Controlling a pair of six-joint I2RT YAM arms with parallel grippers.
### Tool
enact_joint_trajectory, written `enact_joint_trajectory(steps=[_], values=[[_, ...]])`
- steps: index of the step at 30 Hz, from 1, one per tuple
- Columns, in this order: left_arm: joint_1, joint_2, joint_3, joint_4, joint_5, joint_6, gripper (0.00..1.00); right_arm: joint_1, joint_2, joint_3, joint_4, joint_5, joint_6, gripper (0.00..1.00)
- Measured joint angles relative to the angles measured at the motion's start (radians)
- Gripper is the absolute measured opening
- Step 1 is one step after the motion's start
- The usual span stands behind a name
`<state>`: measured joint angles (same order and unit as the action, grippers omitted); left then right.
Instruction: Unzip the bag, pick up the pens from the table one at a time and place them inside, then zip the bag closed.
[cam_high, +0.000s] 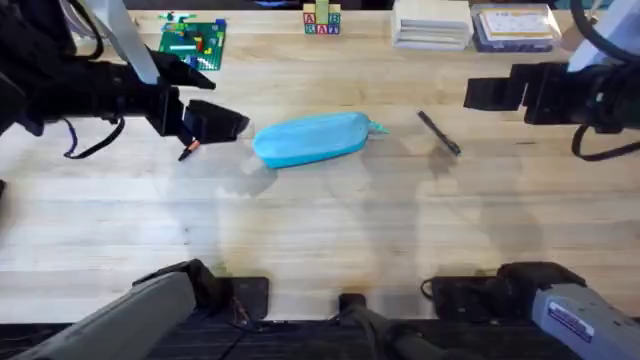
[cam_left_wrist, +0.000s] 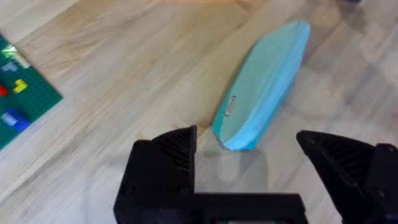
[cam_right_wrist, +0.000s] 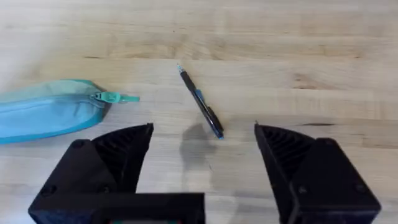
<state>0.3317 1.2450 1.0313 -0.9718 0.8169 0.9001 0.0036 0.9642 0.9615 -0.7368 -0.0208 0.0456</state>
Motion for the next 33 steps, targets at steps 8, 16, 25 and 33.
enact_joint_trajectory(steps=[8,16,25,33], values=[[0.000,0.066,0.000,-0.144,0.056,0.457,0.992,0.000,0.000,0.000,0.000,0.000,0.000,0.997],[0.000,0.135,0.000,-0.147,0.113,0.673,0.993,0.000,0.000,0.000,0.000,0.000,0.000,0.996],[0.000,0.255,0.000,-0.145,0.176,0.804,0.994,0.000,0.000,0.000,0.000,0.000,0.000,0.997],[0.000,0.350,0.000,-0.142,0.240,0.874,0.993,0.000,0.000,0.000,0.000,0.000,0.000,0.997]])
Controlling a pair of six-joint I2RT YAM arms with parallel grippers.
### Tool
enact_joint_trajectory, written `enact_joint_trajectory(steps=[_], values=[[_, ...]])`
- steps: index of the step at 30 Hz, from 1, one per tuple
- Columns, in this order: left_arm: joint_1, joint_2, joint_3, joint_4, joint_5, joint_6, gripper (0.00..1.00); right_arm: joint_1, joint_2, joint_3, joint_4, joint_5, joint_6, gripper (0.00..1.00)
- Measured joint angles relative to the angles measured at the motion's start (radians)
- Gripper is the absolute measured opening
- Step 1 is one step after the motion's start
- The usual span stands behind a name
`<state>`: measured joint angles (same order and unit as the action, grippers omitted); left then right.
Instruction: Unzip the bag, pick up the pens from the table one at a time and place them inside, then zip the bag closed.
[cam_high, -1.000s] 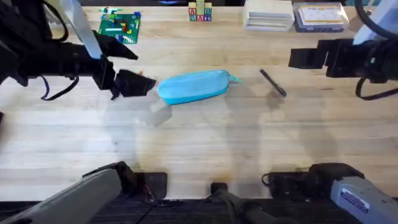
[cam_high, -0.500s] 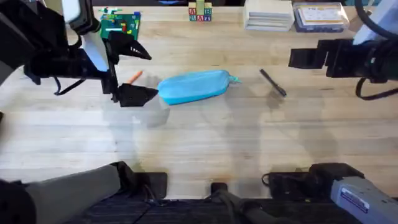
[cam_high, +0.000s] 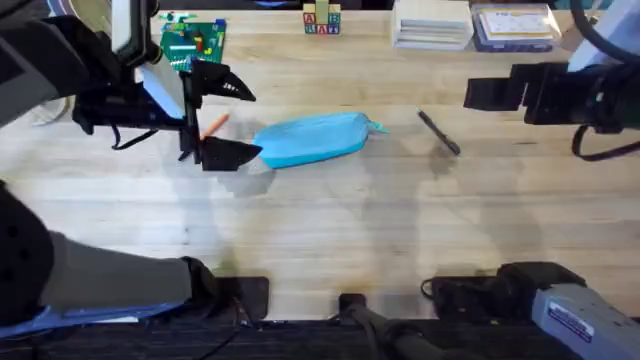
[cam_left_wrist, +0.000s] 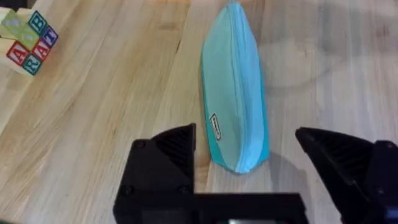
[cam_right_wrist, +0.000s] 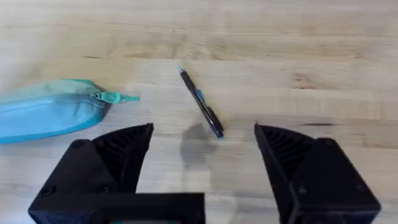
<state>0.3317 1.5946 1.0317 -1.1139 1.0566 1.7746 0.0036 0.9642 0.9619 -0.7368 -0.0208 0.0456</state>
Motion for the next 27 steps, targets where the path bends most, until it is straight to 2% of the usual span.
enact_joint_trajectory(steps=[10,27], values=[[0.000,0.106,0.000,0.004,0.025,0.025,0.993,0.000,0.000,0.000,0.000,0.000,0.000,0.997],[0.000,0.124,0.002,0.027,0.029,0.029,0.994,0.000,0.000,0.000,0.000,0.000,0.000,0.996]])
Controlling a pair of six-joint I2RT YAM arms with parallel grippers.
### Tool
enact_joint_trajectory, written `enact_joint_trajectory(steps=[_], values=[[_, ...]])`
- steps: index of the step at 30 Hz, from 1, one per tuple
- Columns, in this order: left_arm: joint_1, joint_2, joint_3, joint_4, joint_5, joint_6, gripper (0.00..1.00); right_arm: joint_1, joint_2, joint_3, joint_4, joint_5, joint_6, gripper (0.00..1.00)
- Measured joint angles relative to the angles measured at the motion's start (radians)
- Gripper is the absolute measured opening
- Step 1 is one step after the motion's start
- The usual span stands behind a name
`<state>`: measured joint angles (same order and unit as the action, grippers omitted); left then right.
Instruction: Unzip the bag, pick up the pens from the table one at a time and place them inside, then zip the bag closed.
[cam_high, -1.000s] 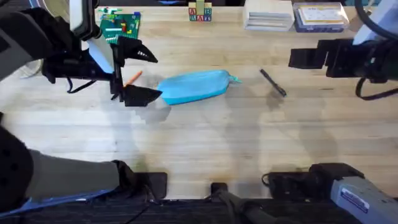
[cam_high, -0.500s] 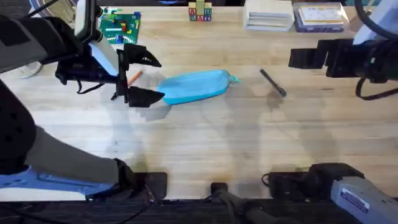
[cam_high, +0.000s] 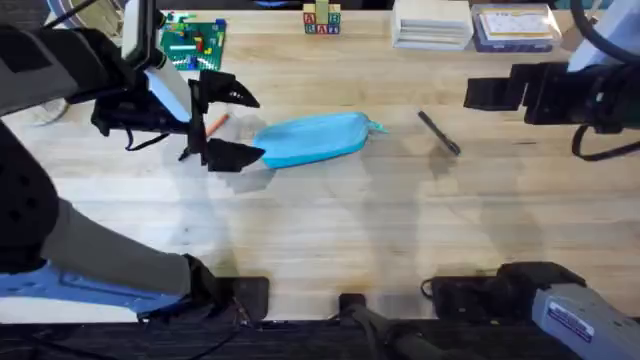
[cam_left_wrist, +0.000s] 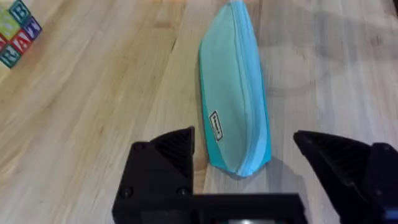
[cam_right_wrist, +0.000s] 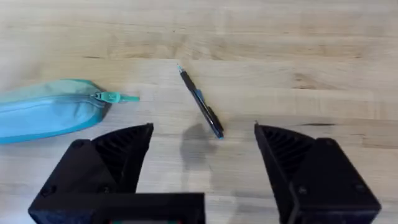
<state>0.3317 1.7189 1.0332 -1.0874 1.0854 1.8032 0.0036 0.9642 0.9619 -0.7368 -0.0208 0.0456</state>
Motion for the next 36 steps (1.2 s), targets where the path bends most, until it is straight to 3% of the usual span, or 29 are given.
enact_joint_trajectory(steps=[7,28,29,34,35,36], values=[[0.000,0.066,0.001,-0.028,0.000,0.000,0.994,0.000,0.000,0.000,0.000,0.000,0.000,0.995],[0.000,0.068,0.002,-0.038,0.000,0.000,0.993,0.000,0.000,0.000,0.000,0.000,0.000,0.998],[0.000,0.068,0.002,-0.039,0.000,-0.002,0.951,0.000,0.000,0.000,0.000,0.000,0.000,0.998],[0.000,0.068,0.002,-0.035,0.000,0.000,0.175,0.000,0.000,0.000,0.000,0.000,0.000,0.996],[0.000,0.068,0.002,-0.034,0.000,0.003,0.080,0.000,0.000,0.000,0.000,0.000,0.000,0.996],[0.000,0.068,0.002,-0.035,0.000,0.003,0.054,0.000,0.000,0.000,0.000,0.000,0.000,0.996]])
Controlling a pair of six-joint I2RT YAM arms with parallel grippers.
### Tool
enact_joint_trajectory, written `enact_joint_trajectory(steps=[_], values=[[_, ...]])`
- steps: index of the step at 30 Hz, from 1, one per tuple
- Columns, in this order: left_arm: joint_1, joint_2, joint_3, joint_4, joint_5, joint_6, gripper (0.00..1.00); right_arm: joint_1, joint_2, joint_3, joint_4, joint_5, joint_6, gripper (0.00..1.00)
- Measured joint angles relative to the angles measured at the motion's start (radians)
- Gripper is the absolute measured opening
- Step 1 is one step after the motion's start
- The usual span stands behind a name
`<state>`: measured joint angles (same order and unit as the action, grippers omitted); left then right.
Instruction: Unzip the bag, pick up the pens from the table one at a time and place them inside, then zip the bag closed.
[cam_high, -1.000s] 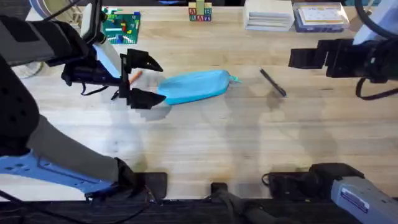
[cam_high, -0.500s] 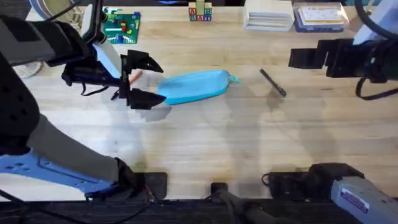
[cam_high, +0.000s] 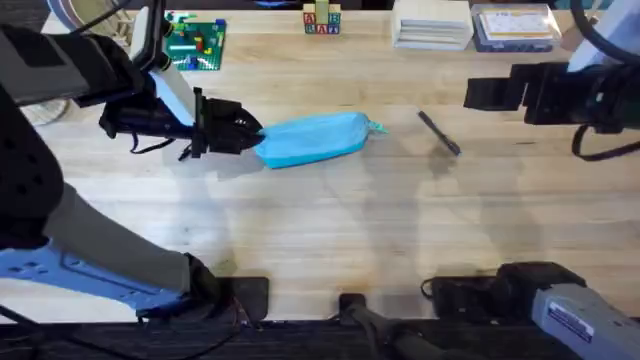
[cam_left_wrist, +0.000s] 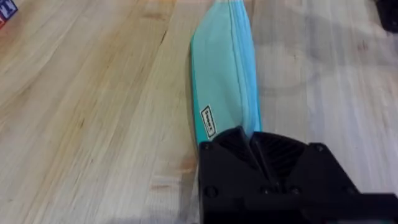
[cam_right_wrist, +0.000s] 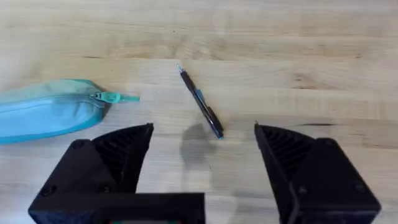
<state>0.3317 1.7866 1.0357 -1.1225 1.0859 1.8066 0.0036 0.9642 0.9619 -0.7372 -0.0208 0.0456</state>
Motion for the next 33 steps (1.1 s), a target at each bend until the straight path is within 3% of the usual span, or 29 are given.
enact_joint_trajectory(steps=[23,33], values=[[0.000,0.000,0.000,0.000,0.002,0.000,0.043,0.000,0.000,0.000,0.000,-0.007,-0.012,0.997],[0.000,0.000,0.000,0.000,0.002,0.000,0.042,0.000,0.015,0.000,0.000,-0.246,-0.271,0.997]])
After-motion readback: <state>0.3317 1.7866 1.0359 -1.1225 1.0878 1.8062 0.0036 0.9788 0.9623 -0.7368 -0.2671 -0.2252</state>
